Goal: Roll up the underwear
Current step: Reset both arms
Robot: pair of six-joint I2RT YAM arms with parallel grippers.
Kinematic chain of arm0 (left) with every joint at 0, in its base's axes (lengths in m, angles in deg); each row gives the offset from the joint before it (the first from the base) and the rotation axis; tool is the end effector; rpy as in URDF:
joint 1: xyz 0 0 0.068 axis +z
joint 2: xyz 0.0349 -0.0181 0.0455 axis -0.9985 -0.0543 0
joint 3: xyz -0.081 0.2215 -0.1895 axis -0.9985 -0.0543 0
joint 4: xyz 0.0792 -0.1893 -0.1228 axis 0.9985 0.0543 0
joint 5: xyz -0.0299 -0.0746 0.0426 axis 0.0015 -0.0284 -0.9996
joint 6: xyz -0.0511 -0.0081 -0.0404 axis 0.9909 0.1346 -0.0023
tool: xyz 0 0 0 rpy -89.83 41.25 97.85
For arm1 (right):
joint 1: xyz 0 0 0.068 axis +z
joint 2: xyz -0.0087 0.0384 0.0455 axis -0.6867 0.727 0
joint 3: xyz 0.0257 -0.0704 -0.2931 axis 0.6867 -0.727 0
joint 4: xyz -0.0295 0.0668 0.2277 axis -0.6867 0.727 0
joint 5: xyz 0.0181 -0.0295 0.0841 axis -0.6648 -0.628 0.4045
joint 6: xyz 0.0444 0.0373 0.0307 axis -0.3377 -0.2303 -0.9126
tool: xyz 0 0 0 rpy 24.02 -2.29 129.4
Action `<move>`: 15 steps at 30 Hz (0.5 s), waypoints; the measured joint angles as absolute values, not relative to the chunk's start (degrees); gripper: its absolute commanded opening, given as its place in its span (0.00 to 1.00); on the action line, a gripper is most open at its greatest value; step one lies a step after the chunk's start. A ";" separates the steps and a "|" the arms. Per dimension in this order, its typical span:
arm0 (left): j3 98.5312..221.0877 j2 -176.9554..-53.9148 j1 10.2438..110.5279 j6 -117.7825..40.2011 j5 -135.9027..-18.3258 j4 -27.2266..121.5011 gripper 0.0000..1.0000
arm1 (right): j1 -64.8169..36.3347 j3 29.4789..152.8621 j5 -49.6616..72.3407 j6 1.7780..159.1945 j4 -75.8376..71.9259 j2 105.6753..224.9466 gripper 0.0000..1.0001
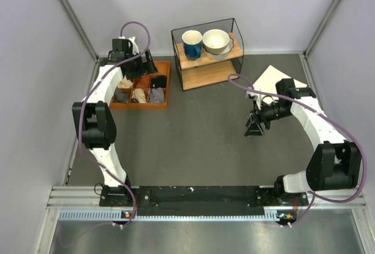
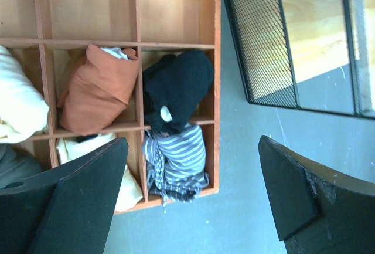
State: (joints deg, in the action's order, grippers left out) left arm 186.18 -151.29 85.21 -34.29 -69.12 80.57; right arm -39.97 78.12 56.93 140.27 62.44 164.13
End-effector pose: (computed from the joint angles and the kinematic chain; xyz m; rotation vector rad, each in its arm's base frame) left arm 0.4438 -0.0275 0.3119 -0.1534 2.3470 -0.4848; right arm 0.2085 0.0538 0.2910 -1.2242 2.1109 1.0411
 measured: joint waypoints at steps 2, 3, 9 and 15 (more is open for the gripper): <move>184.78 -148.87 85.17 -35.10 -68.71 80.51 0.98 | -40.32 78.10 56.93 140.29 62.40 163.34 0.62; 184.04 -147.53 85.17 -35.52 -68.51 80.59 0.98 | -40.52 78.10 56.95 140.29 62.42 163.01 0.62; 179.80 -139.84 85.17 -37.51 -68.01 80.35 0.98 | -42.11 78.12 56.71 140.07 62.40 159.17 0.62; 173.09 -131.71 85.17 -38.62 -66.85 79.28 0.98 | -46.59 79.11 56.45 138.35 62.68 155.32 0.64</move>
